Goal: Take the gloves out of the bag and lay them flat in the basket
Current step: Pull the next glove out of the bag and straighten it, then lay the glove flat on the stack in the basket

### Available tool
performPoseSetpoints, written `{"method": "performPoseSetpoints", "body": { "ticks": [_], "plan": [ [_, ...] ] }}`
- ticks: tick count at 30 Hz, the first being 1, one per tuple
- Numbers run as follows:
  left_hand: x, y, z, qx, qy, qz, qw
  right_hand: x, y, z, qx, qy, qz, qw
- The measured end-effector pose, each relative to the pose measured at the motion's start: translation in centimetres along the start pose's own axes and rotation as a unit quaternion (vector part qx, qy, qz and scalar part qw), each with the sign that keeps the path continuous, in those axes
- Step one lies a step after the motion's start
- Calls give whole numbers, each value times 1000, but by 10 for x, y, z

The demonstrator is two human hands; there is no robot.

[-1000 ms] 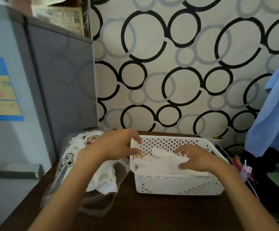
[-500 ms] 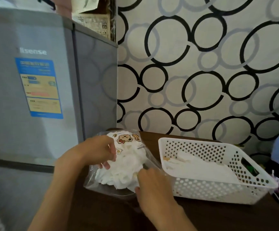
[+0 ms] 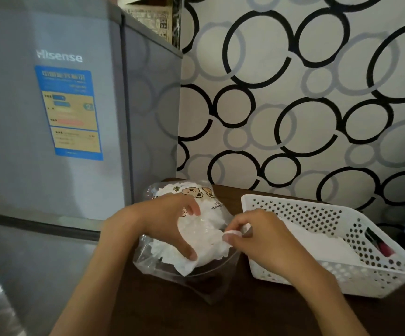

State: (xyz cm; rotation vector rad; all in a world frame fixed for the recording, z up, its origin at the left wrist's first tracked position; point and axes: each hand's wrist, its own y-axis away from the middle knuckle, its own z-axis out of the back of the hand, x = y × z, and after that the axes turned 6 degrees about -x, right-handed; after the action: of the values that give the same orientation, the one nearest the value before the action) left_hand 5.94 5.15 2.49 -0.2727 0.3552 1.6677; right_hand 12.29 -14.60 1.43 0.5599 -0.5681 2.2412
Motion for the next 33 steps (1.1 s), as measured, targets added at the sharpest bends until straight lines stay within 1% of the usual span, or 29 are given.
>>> {"method": "performPoseSetpoints", "body": {
  "ticks": [1, 3, 5, 7, 9, 11, 13, 14, 16, 17, 18, 19, 20, 23, 27, 29, 30, 31, 33],
  "plan": [
    [-5, -3, -4, -14, -14, -13, 1000, -2, -1, 2, 16, -19, 3, 1000],
    [-11, -12, -18, -69, -41, -34, 996, -4, -2, 2, 54, -44, 6, 998],
    [-14, -19, -27, -111, -41, -45, 992, -7, -3, 2, 67, -74, 6, 995],
    [-13, -22, -28, -94, -14, -48, 994, -9, -2, 4, 87, -151, -13, 985],
    [-8, -18, -23, -50, 13, -53, 997, -10, -3, 7, 101, -228, -43, 968],
    [-2, -14, -18, -20, 31, -55, 998, -10, -3, 8, 91, -248, -49, 963],
    [2, -12, -16, -20, 29, -51, 998, -11, -3, 8, 90, -218, -30, 971],
    [3, -13, -16, -32, 22, -48, 998, -10, -1, 8, 99, -173, -11, 980],
    [1, -15, -18, -68, 1, -42, 997, -5, 5, 6, 123, -21, 23, 992],
    [-1, -16, -19, -80, -6, -43, 996, -2, 9, 2, 119, 66, 39, 990],
    [-2, -18, -20, -83, -7, -46, 995, 2, 11, -4, 100, 139, 58, 984],
    [-3, -19, -21, -80, -3, -50, 996, 5, 12, -11, 74, 188, 79, 976],
    [-3, -19, -21, -73, 3, -52, 996, 6, 11, -18, 58, 215, 92, 971],
    [-2, -19, -21, -65, 18, -51, 996, 5, 8, -33, 65, 249, 87, 962],
    [-5, -17, -18, -72, 25, -47, 996, -7, 2, -30, 37, 250, 68, 965],
    [-8, -15, -17, -52, -1, -46, 998, -10, -3, -34, 54, 245, 46, 967],
    [-10, -15, -18, -45, -20, -39, 998, -11, -6, -35, 48, 241, 50, 968],
    [-12, -16, -21, -49, -44, -29, 997, -8, -8, -34, 35, 233, 61, 970],
    [-17, -20, -29, -93, -98, -16, 991, -3, -7, -29, 28, 227, 75, 971]
  ]
}}
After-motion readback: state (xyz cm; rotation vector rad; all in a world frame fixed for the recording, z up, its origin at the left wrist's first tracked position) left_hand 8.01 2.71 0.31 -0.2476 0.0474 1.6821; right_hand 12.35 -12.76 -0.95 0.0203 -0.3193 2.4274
